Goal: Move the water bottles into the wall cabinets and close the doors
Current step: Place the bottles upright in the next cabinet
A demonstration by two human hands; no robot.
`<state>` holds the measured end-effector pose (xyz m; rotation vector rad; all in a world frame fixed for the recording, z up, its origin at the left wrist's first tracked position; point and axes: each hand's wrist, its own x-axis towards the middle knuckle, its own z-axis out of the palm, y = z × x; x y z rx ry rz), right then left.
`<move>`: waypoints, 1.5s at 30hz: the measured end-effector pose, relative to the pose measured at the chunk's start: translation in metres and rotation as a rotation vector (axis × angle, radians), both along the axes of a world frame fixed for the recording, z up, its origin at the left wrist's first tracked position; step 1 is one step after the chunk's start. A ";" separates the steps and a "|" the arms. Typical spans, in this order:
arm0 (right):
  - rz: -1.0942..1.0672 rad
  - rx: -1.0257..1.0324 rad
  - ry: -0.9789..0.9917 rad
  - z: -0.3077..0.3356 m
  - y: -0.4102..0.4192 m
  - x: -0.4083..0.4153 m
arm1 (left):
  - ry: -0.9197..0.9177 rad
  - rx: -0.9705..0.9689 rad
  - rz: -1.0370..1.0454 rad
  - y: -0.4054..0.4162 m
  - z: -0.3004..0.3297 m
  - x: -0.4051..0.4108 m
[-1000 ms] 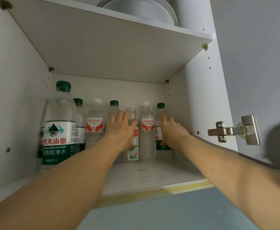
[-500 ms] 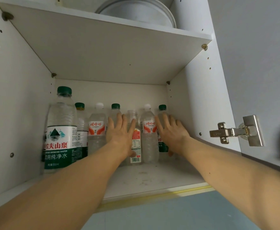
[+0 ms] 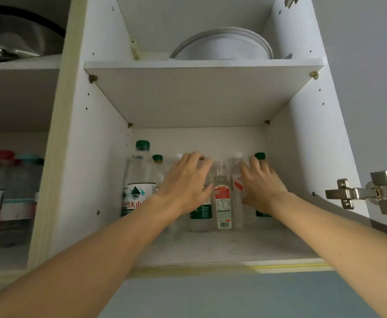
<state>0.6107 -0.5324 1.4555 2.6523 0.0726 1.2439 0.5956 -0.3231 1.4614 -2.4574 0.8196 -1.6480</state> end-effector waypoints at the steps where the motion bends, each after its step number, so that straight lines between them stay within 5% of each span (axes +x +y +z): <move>1: 0.107 0.050 0.002 0.002 0.009 -0.005 | -0.050 -0.005 -0.011 0.009 0.002 -0.015; 8: 0.695 0.269 0.137 0.001 0.102 -0.040 | -0.286 -0.127 0.007 0.096 0.003 -0.105; 11: 0.773 0.365 0.263 -0.006 0.140 -0.043 | -0.330 -0.197 0.089 0.134 -0.005 -0.117; 15: 0.800 0.568 0.472 -0.011 0.177 -0.038 | -0.319 -0.260 0.156 0.174 -0.021 -0.107; 18: 0.790 0.644 0.485 -0.014 0.192 -0.028 | -0.273 -0.347 -0.004 0.188 -0.034 -0.091; 22: 0.786 0.688 0.524 -0.014 0.207 -0.011 | -0.322 -0.442 -0.197 0.192 -0.042 -0.075; 32: 0.736 0.735 0.625 -0.003 0.244 0.011 | -0.328 -0.436 -0.228 0.193 -0.042 -0.074; 40: 0.643 0.714 0.524 -0.011 0.254 -0.001 | -0.350 -0.423 -0.233 0.193 -0.044 -0.074; 45: 0.589 0.608 0.208 -0.016 0.256 -0.022 | -0.375 -0.414 -0.250 0.195 -0.042 -0.070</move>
